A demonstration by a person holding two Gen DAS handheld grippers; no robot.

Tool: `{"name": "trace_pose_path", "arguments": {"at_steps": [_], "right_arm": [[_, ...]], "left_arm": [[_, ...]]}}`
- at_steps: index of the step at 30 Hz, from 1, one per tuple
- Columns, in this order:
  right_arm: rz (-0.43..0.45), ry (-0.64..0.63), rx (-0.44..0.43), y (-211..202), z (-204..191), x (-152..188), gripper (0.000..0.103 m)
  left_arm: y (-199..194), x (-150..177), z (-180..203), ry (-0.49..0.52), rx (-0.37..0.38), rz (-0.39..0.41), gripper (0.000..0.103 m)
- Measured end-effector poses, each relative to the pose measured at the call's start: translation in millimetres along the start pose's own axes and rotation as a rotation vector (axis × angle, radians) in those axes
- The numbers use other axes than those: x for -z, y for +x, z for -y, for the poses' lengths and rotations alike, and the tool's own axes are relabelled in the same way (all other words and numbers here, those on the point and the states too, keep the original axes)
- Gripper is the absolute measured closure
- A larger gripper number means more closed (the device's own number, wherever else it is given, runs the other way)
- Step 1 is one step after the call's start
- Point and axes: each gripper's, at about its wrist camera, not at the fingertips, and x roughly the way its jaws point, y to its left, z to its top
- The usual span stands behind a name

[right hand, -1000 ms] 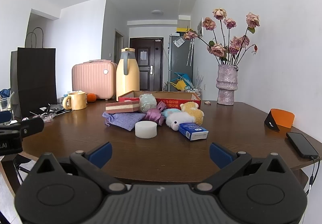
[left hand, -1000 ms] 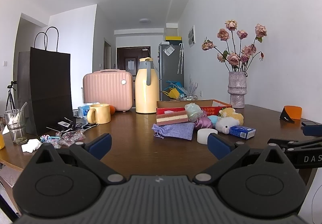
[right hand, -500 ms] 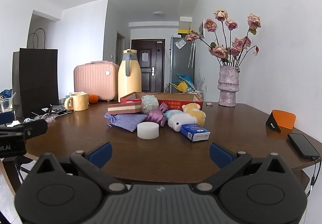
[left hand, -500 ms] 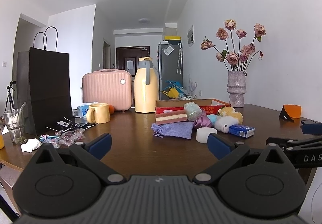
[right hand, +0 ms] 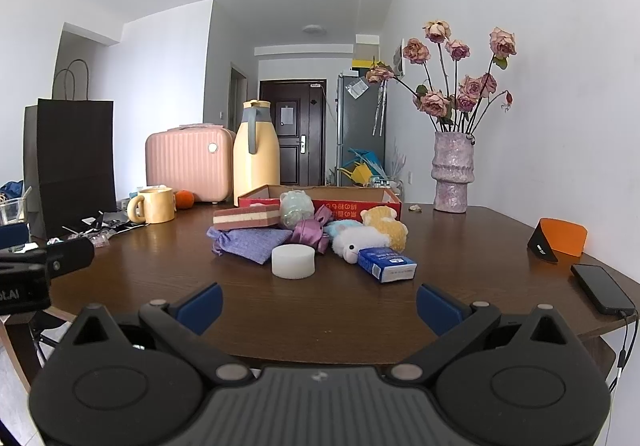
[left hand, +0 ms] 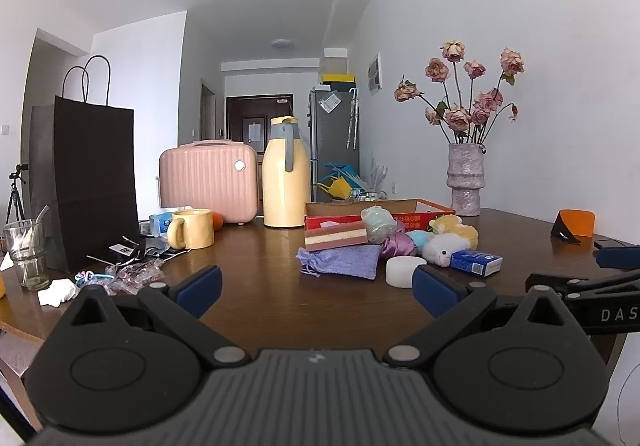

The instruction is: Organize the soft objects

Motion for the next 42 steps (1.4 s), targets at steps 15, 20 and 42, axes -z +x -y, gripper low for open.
{"name": "trace_pose_path", "arguments": {"at_steps": [15,20,42], "right_arm": [[-0.001,-0.018,-0.014,1.1,-3.2,0.8,0.0],[0.006,-0.067,0.003,14.5,-3.6,-2.2,0.0],[-0.191,0.194,-0.273,282.6,-6.5,-108.7,0.047]], "left_arm": [[3.8,3.2,0.6,0.003,0.012,-0.019,0.0],[25.6,0.9,-0.3,0.0,-0.025,-0.015,0.0],[308.5,-57.2,-64.6,-0.139,0.195,-0.3,0.028]]}}
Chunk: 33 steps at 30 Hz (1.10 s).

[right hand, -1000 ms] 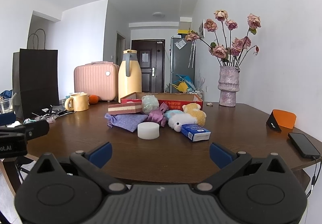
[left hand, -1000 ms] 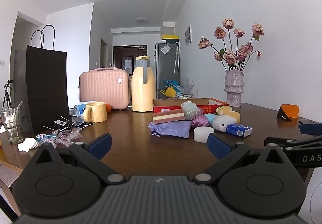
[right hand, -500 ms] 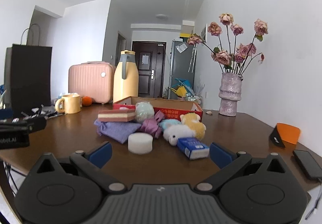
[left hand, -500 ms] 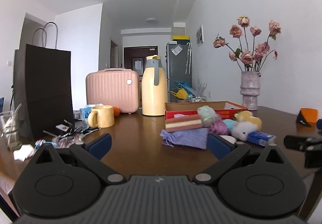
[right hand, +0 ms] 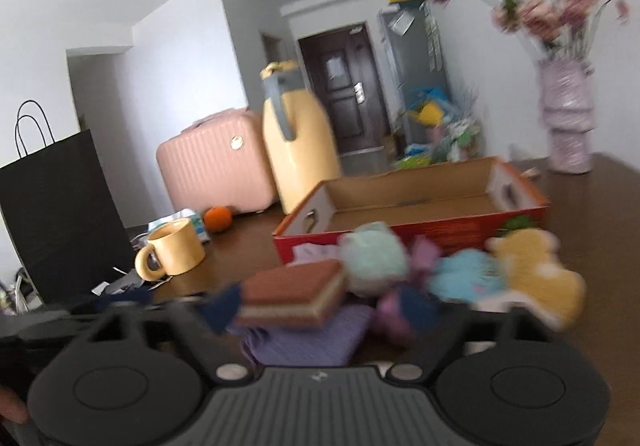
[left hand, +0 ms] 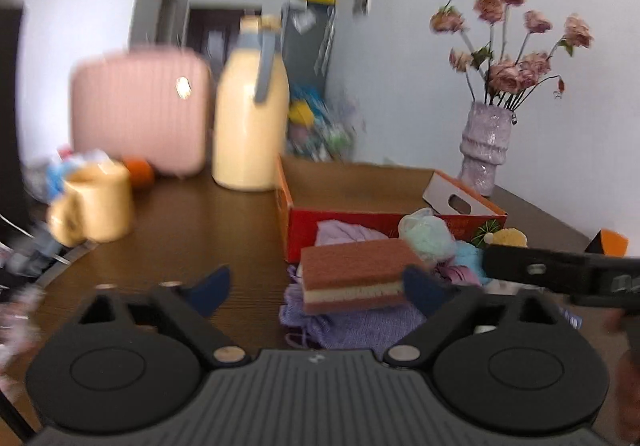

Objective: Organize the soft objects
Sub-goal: 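Grasp the brown-and-white sponge with the left gripper, then carry the sponge into the cardboard box and open the left gripper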

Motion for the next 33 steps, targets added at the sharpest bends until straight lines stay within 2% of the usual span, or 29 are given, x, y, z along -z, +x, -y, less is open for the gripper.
{"name": "trace_pose_path", "arguments": {"at_steps": [2,3,4,6,7,9,12,15,18,25,33], "right_arm": [[-0.043,0.025,0.007,28.7,1.1,-5.2,0.061],[-0.061,0.048,0.005,41.1,3.4,-5.5,0.065],[-0.076,0.076,-0.003,50.7,7.1,-5.4,0.065],[-0.104,0.127,-0.024,66.2,13.6,-3.5,0.067],[-0.118,0.147,-0.032,72.7,16.5,-2.5,0.068],[-0.117,0.175,-0.053,76.2,18.7,0.1,0.072],[-0.121,0.17,-0.05,75.2,17.9,-0.6,0.076],[-0.105,0.158,-0.055,57.4,13.4,-1.4,0.078],[-0.089,0.146,-0.078,24.3,10.6,1.7,0.078],[-0.082,0.125,-0.093,-60.7,9.8,30.8,0.078],[-0.046,0.145,-0.089,-105.3,19.4,43.9,0.078]], "left_arm": [[25.6,-7.6,-12.5,-0.075,0.03,-0.077,0.045],[37.0,-10.2,-18.8,-0.122,0.062,-0.111,0.049],[46.1,-11.3,-24.3,-0.158,0.091,-0.138,0.051],[60.3,-11.8,-33.8,-0.212,0.127,-0.179,0.066],[64.2,-11.7,-37.5,-0.24,0.156,-0.186,0.068],[65.0,-12.4,-39.6,-0.258,0.168,-0.184,0.075],[60.5,-12.8,-39.6,-0.27,0.166,-0.188,0.078],[43.6,-12.7,-31.3,-0.268,0.169,-0.18,0.079],[10.8,-5.3,-19.1,-0.267,0.185,-0.148,0.079],[-59.2,27.9,18.9,-0.246,0.21,-0.134,0.079],[-90.8,40.4,45.4,-0.248,0.225,-0.11,0.079]]}}
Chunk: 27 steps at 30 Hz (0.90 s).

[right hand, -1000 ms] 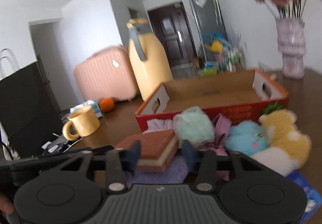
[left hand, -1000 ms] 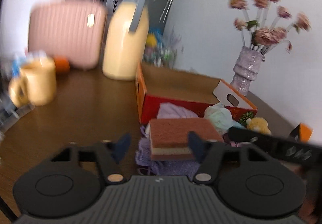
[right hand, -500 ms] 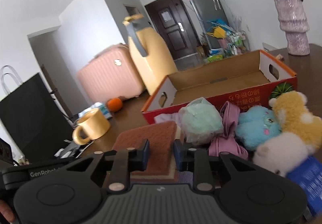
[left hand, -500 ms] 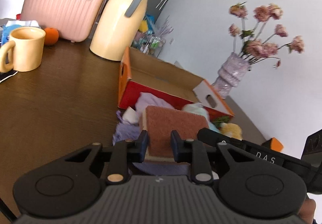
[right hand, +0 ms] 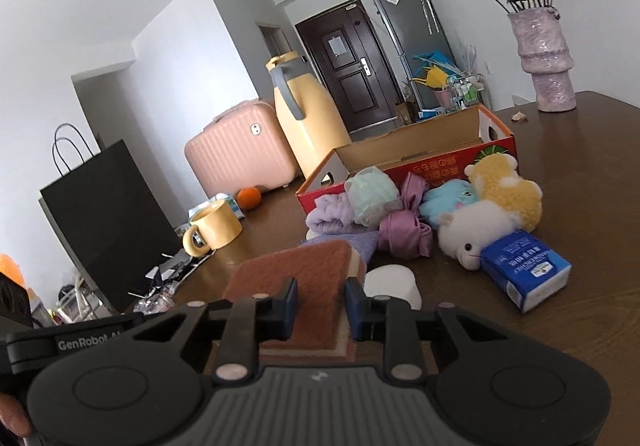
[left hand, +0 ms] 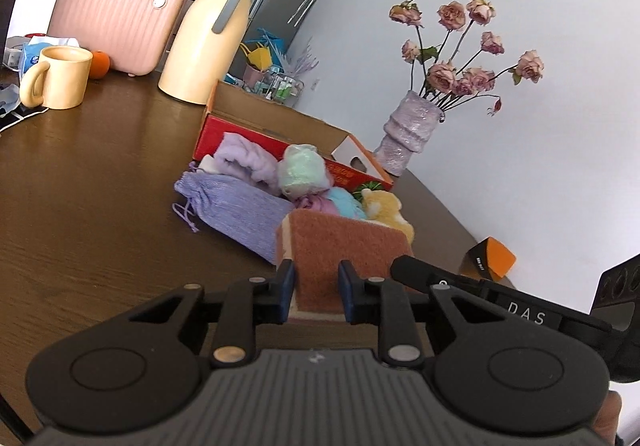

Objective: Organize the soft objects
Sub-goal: 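Carry the sponge into the cardboard box and open the left gripper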

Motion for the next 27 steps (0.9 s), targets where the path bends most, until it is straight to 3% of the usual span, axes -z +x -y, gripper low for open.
{"name": "trace_pose_path", "arguments": {"at_steps": [4,7,13,16,20,25,27], "right_arm": [[0.037,-0.003,-0.001,-4.1,2.5,-11.2,0.078],[0.072,-0.01,-0.001,6.7,5.1,-38.8,0.078],[0.098,-0.066,0.017,75.3,7.7,-127.9,0.078],[0.058,-0.061,0.03,135.7,19.2,-182.0,0.078],[-0.095,0.023,0.052,240.0,54.1,-233.6,0.078],[-0.306,0.143,0.066,366.1,103.1,-253.1,0.078],[-0.343,0.187,0.076,399.3,114.3,-250.5,0.078]], "left_arm": [[4.5,-9.2,10.5,0.028,-0.003,0.02,0.079],[16.9,-33.2,17.6,0.061,0.003,0.052,0.079],[78.7,-122.3,17.5,0.094,-0.014,0.093,0.079],[133.5,-178.7,4.6,0.092,-0.032,0.061,0.08],[221.9,-229.9,-28.7,0.041,-0.095,-0.059,0.08],[319.6,-254.9,-70.8,0.07,-0.221,-0.193,0.079],[351.7,-254.6,-80.9,0.116,-0.285,-0.232,0.079]]}}
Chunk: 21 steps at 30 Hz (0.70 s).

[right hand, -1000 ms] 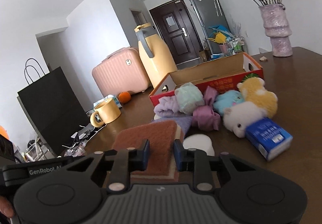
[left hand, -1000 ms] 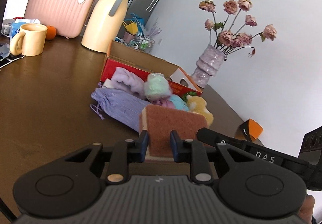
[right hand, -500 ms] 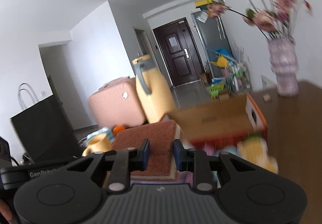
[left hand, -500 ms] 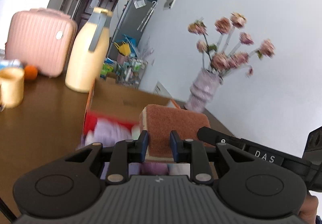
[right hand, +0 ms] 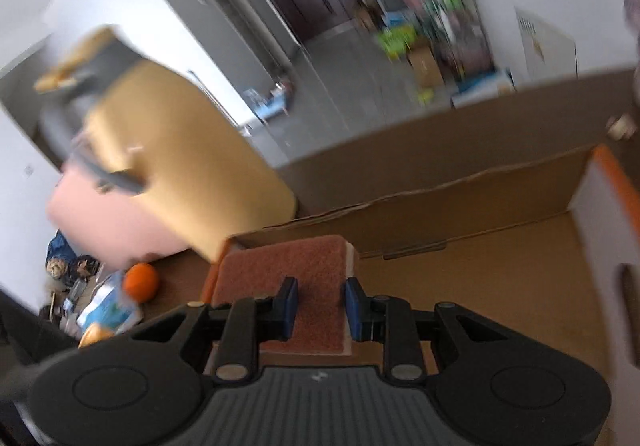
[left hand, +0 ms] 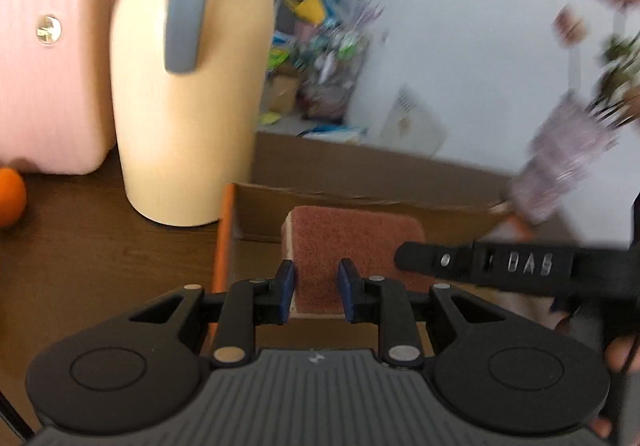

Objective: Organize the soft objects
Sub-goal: 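Carry the sponge into the cardboard box and open the left gripper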

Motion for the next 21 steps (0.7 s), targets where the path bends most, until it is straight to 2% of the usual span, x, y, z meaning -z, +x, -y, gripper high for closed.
{"name": "trace_pose_path", "arguments": {"at_steps": [2,5,6,7,10,13,16,17,20,21], "right_arm": [[-0.049,-0.001,0.024,30.8,1.6,-6.0,0.078],[-0.078,-0.018,0.046,51.9,-2.0,-4.9,0.078],[-0.077,-0.039,0.051,53.7,-5.8,-4.2,0.078],[-0.059,-0.049,0.06,52.5,-8.3,-4.4,0.078],[-0.019,-0.066,0.078,35.6,-11.2,-5.1,0.077],[0.017,-0.124,0.109,-7.3,-4.4,-5.4,0.077],[0.079,-0.177,0.167,-70.5,-0.8,-4.4,0.073],[0.102,-0.184,0.186,-94.7,0.9,-3.8,0.069],[0.16,-0.219,0.24,-159.2,5.3,4.0,0.059],[0.184,-0.238,0.261,-180.3,6.4,9.8,0.053]], "left_arm": [[22.2,-4.4,2.5,0.044,-0.069,-0.024,0.079],[29.0,-5.7,3.6,0.073,-0.123,-0.035,0.072],[24.7,-3.8,3.2,0.095,-0.123,-0.022,0.065],[21.1,-2.8,4.8,0.109,-0.125,-0.015,0.062],[3.7,-0.5,3.9,0.121,-0.131,0.001,0.061],[-30.0,-0.1,9.0,0.136,-0.139,0.04,0.055],[-66.9,-2.7,18.1,0.143,-0.144,0.089,0.037],[-80.9,-0.4,20.1,0.154,-0.147,0.108,0.032],[-122.8,6.9,26.4,0.182,-0.192,0.15,0.03],[-137.0,9.4,27.9,0.178,-0.194,0.162,0.027]]}}
